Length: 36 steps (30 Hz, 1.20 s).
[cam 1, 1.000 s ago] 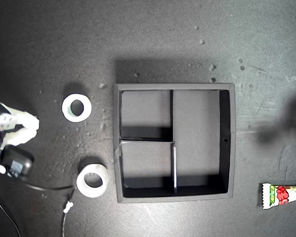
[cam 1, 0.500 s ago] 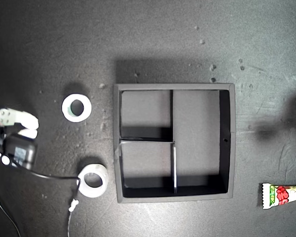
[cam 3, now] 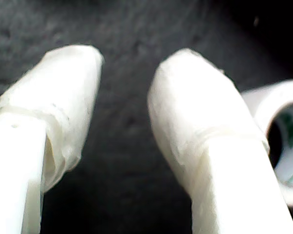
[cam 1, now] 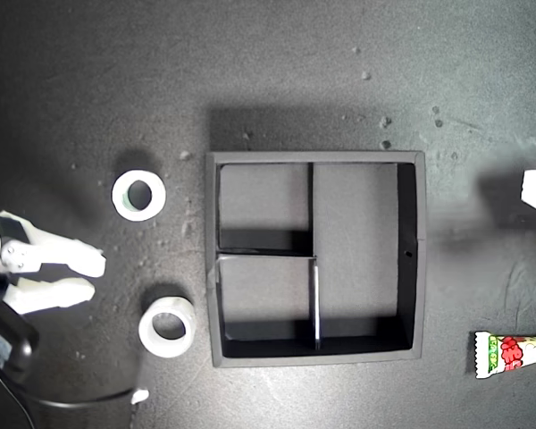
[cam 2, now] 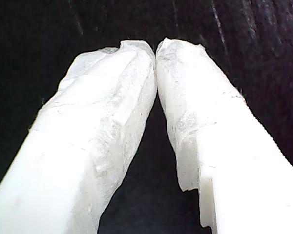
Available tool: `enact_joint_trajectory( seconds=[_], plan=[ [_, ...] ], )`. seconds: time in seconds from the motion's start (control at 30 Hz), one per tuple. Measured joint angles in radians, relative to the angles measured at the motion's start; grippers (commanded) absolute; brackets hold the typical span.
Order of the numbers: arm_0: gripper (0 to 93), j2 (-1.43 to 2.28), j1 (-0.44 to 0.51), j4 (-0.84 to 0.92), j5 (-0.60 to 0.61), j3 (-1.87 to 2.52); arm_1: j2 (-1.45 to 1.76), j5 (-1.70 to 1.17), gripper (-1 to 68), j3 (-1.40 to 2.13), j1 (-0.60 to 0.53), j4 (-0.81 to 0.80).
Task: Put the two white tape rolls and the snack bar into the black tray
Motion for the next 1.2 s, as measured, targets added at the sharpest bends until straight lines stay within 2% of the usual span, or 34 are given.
enact_joint_trajectory(
  seconds=[0.13, 0.2, 0.33, 0.47, 0.57, 0.7, 0.8, 0.97, 1.07, 1.2],
  plan=[
    [17.3, 0.000, -0.040, -0.149, 0.097, 0.000, 0.000, 0.350, -0.2, 0.000, 0.052, -0.055],
    [22.9, 0.000, -0.080, -0.209, 0.120, 0.000, 0.000, 0.385, -0.2, 0.000, 0.054, -0.094],
    [28.3, 0.000, -0.144, -0.267, 0.124, 0.000, 0.000, 0.273, -0.1, 0.000, 0.061, -0.126],
    [29.8, 0.000, -0.172, -0.281, 0.167, -0.014, 0.000, -0.003, -0.1, 0.000, 0.063, -0.245],
    [30.1, -0.011, -0.183, -0.232, 0.201, -0.106, 0.000, -0.225, -0.1, -0.009, 0.048, -0.353],
    [30.4, -0.209, -0.196, -0.163, 0.238, -0.302, -0.003, -0.393, -0.1, -0.087, 0.057, -0.356],
    [30.1, -0.492, -0.189, -0.072, 0.268, -0.548, -0.008, -0.466, -0.1, -0.178, 0.057, -0.304],
    [30.4, -1.035, -0.184, 0.178, 0.281, -1.014, -0.037, -0.580, -0.1, -0.377, 0.044, -0.172],
    [30.6, -1.223, -0.187, 0.232, 0.261, -1.108, -0.206, -0.663, -0.1, -0.508, -0.017, -0.167],
    [30.6, -1.308, -0.187, 0.235, 0.206, -1.109, -0.586, -0.778, -0.1, -0.761, -0.109, -0.158]
  ],
)
